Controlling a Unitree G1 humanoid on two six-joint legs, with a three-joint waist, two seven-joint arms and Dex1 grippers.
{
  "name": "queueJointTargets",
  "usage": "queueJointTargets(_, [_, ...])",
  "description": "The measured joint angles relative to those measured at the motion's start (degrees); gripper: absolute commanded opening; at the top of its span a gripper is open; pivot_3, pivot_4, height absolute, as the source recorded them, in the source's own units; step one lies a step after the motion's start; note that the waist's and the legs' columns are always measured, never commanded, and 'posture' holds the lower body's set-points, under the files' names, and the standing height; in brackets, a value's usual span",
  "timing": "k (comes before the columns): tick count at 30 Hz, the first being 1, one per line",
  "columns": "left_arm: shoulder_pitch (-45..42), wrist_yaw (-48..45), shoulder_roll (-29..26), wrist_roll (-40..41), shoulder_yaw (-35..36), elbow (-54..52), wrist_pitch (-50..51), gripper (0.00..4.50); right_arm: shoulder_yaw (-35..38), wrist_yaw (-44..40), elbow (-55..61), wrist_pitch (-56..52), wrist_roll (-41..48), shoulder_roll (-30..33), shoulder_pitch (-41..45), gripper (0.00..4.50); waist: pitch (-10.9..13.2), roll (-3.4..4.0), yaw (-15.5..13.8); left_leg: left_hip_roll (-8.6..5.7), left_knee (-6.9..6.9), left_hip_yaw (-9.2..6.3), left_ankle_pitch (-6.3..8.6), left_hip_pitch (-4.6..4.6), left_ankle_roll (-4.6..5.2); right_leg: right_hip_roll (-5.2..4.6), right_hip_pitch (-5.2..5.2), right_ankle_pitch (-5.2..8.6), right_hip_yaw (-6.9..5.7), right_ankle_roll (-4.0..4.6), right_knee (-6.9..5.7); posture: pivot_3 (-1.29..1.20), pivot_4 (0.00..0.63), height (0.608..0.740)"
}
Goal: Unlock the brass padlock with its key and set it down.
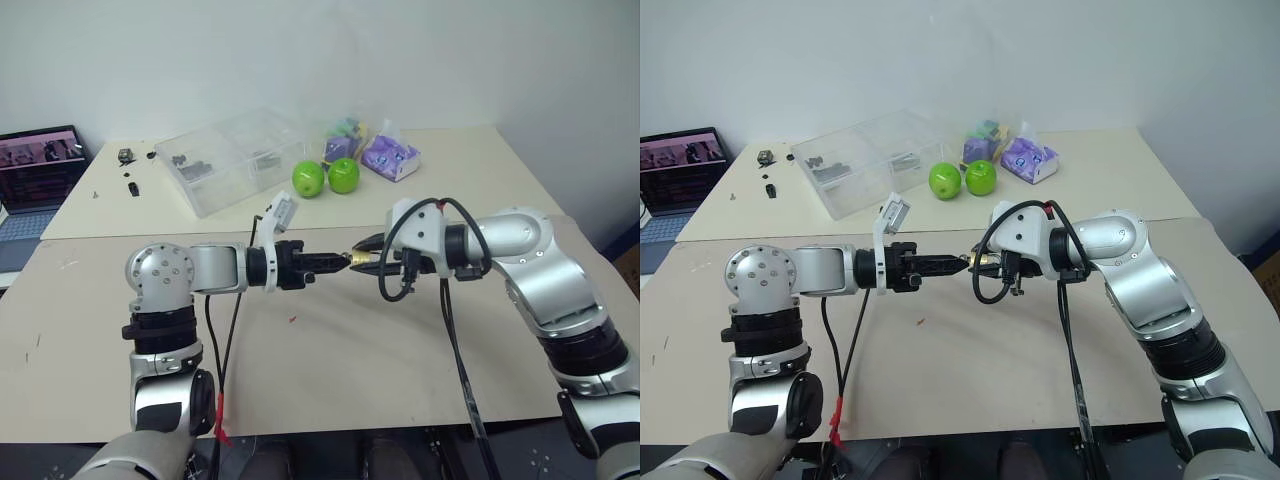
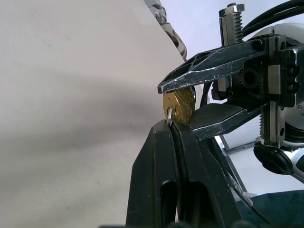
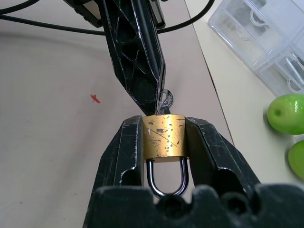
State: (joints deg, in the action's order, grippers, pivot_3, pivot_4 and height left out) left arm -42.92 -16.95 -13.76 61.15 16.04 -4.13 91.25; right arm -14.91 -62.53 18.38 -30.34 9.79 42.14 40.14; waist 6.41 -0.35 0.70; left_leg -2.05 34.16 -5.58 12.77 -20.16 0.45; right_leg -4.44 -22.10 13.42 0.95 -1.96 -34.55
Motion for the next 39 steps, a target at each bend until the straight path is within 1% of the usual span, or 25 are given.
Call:
queueJointTargets(3, [0.00, -0.34, -0.34, -0.18, -0.42, -0.19, -0.05, 0.01, -0.01, -0.05, 0.01, 0.00, 0.06, 0.00, -0.09, 0.90, 0.00, 0.00, 0.01, 0.00, 0.00, 0.02, 0.00, 0.00, 0.00, 0.00, 0.00, 0.00, 0.00, 0.00, 0.00, 0.00, 0.150, 0.740])
queueJointTargets(5, [0.07, -2.00, -2.04, -0.64, -2.49, -0.95, -1.30, 0.01, -0.02, -0.21, 0.05, 0.00, 0.35, -0.01, -0.18, 0.90, 0.01, -0.01, 0.04, 0.01, 0.00, 0.06, 0.00, 0.00, 0.00, 0.01, 0.00, 0.00, 0.00, 0.00, 0.00, 0.00, 0.150, 0.740])
queueJointTargets(8, [0.12, -7.99, -7.59, -4.00, -9.36, -3.95, -7.24, 0.01, -0.01, -0.12, 0.59, -0.04, 0.77, -0.04, -0.18, 0.90, -0.01, 0.01, 0.06, 0.00, -0.07, 0.20, -0.03, 0.02, -0.06, 0.01, 0.00, 0.00, 0.02, 0.01, 0.02, 0.00, 0.150, 0.740])
queueJointTargets(11, [0.12, -13.81, -11.74, -7.56, -15.16, -5.14, -13.55, 0.01, -0.03, 0.06, 0.75, -0.34, 0.89, -0.04, -0.18, 0.90, 0.00, 0.01, 0.01, 0.02, -0.17, 0.26, -0.12, 0.00, -0.21, 0.02, 0.00, -0.07, -0.01, 0.12, 0.22, 0.00, 0.150, 0.740])
queueJointTargets(12, [0.11, -16.13, -13.23, -9.14, -17.27, -5.39, -16.23, 0.01, -0.02, 0.11, 0.76, -0.60, 1.03, -0.04, -0.12, 0.90, -0.01, 0.01, 0.01, 0.01, -0.21, 0.29, -0.13, 0.00, -0.23, 0.01, 0.00, -0.08, -0.01, 0.14, 0.44, 0.00, 0.150, 0.740])
queueJointTargets(14, [-0.01, -20.60, -16.36, -12.72, -21.80, -6.25, -22.06, 0.01, -0.10, 0.11, 0.83, -1.54, 1.39, -0.05, 0.02, 0.90, 0.00, 0.01, 0.02, 0.02, -0.22, 0.31, -0.13, -0.02, -0.23, 0.02, 0.01, -0.09, -0.01, 0.16, 0.45, 0.00, 0.150, 0.740])
queueJointTargets(17, [-0.07, -24.52, -18.19, -16.00, -24.80, -6.38, -27.09, 0.01, -0.10, 0.19, 1.11, -2.61, 1.66, -0.05, 0.06, 0.90, 0.00, 0.01, 0.02, 0.03, -0.21, 0.34, -0.13, -0.05, -0.22, 0.01, 0.00, -0.10, -0.01, 0.17, 0.44, 0.00, 0.150, 0.740])
queueJointTargets(19, [-0.07, -26.33, -18.67, -17.53, -25.62, -6.36, -28.99, 0.01, -0.06, 0.28, 1.46, -3.04, 1.67, -0.03, 0.11, 0.90, 0.00, 0.01, 0.02, 0.03, -0.20, 0.35, -0.12, -0.06, -0.20, 0.01, 0.00, -0.10, -0.01, 0.17, 0.42, 0.00, 0.150, 0.740])
queueJointTargets(24, [-0.07, -27.00, -18.34, -18.24, -25.57, -6.27, -28.72, 0.01, -0.07, 0.22, 1.83, -3.93, 1.70, 0.05, 0.15, 0.90, 0.00, 0.01, 0.03, 0.05, -0.14, 0.36, -0.02, -0.06, -0.02, 0.04, 0.01, -0.10, -0.03, 0.15, 0.33, 0.00, 0.150, 0.740])
queueJointTargets(26, [-0.07, -26.24, -17.43, -17.57, -24.45, -6.07, -26.65, 0.01, -0.07, 0.15, 1.84, -4.05, 1.70, 0.11, 0.15, 0.90, 0.00, 0.01, 0.04, 0.06, -0.10, 0.36, -0.01, -0.06, 0.02, 0.05, 0.02, -0.10, -0.04, 0.15, 0.29, 0.00, 0.150, 0.740])
queueJointTargets(28, [-0.07, -24.45, -15.75, -15.00, -21.76, -5.39, -21.80, 0.01, -0.10, -0.14, 1.93, -4.08, 1.76, 0.13, 0.15, 0.90, 0.00, 0.01, 0.12, 0.07, -0.06, 0.36, 0.01, -0.06, 0.05, 0.07, 0.02, -0.09, -0.05, 0.13, 0.23, 0.00, 0.150, 0.740])
queueJointTargets(31, [0.28, -21.87, -13.70, -11.77, -18.31, -5.12, -15.88, 0.83, -0.13, -0.74, 2.06, -4.09, 2.01, 0.14, 0.15, 0.90, 0.00, 0.00, 0.19, 0.08, -0.02, 0.35, 0.02, -0.05, 0.07, 0.08, 0.01, -0.09, -0.05, 0.12, 0.16, 0.00, 0.150, 0.740])
queueJointTargets(37, [1.21, -16.04, -9.90, -10.64, -11.88, -3.82, -7.82, 3.24, -0.16, -1.40, 2.47, -4.08, 2.78, 0.39, 0.15, 0.90, 0.00, 0.01, 0.13, 0.08, 0.02, 0.33, 0.02, -0.02, 0.07, 0.08, 0.02, -0.09, -0.06, 0.12, 0.07, 0.00, 0.150, 0.740])
queueJointTargets(39, [1.33, -15.42, -9.14, -9.38, -9.73, -3.62, -4.95, 3.24, -0.16, -1.56, 3.22, -4.08, 2.89, 0.50, 0.15, 0.90, 0.00, 0.00, 0.20, 0.08, 0.02, 0.32, 0.02, -0.03, 0.07, 0.09, 0.00, -0.09, -0.05, 0.12, 0.08, 0.00, 0.150, 0.740])
